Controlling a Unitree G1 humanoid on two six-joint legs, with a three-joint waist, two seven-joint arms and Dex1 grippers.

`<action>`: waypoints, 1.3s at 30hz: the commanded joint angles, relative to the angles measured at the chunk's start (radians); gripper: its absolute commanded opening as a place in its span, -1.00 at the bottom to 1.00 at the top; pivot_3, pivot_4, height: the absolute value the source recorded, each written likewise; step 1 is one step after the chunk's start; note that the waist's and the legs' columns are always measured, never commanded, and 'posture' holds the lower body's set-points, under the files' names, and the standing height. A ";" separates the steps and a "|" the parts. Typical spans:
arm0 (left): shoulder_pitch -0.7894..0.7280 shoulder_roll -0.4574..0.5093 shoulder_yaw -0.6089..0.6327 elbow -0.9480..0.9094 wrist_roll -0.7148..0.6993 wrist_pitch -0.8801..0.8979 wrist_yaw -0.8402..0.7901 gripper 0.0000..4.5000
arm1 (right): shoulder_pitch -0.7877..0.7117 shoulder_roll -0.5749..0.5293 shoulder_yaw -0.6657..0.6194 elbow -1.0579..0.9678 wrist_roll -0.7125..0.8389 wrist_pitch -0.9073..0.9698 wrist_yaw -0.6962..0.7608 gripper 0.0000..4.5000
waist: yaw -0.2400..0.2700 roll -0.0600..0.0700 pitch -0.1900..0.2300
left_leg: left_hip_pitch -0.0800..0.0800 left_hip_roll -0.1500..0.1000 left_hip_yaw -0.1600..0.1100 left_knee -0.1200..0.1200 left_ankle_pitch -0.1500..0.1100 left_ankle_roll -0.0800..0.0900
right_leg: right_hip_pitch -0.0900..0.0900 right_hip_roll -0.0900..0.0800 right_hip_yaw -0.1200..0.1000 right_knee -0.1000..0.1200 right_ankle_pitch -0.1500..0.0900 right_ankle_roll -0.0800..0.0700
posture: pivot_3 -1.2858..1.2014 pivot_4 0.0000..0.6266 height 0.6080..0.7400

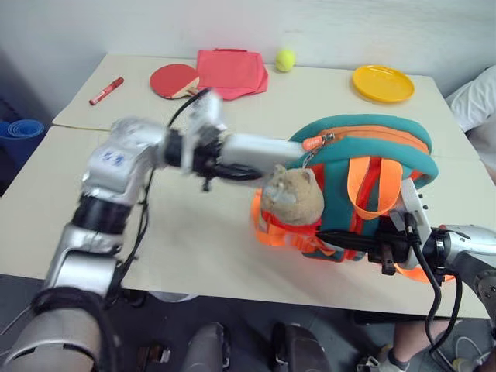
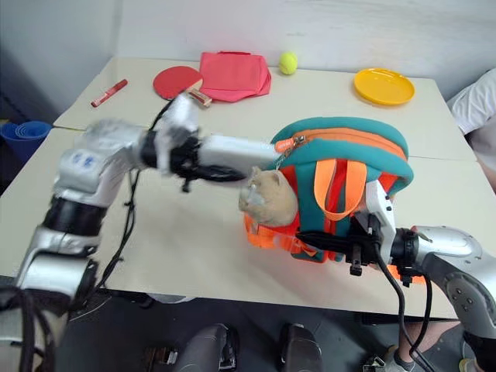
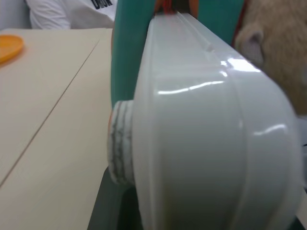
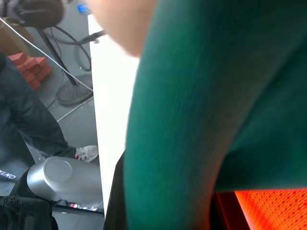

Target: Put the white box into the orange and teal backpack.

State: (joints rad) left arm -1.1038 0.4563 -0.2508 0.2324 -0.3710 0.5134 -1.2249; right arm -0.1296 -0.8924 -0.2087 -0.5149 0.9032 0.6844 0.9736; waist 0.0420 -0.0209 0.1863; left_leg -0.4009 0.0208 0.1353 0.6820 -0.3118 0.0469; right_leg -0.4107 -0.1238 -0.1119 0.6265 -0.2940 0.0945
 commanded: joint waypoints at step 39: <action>0.287 0.057 0.190 -0.430 -0.192 0.048 -0.005 0.92 | -0.036 0.084 0.017 -0.009 -0.040 -0.015 -0.090 -1.00 | -0.029 0.001 0.000 | -0.005 -0.006 -0.010 0.002 0.002 0.004 | 0.003 -0.007 -0.006 -0.001 0.003 0.005 | 0.03 -0.52 1.00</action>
State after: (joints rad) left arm -0.8174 0.5276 -0.0554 -0.1648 -0.5547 0.5583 -1.2755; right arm -0.1698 -0.8124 -0.1719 -0.5167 0.8642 0.6898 0.8731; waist 0.0129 -0.0197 0.1866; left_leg -0.4051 0.0150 0.1253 0.6842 -0.3095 0.0507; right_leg -0.4076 -0.1308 -0.1182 0.6252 -0.2911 0.0997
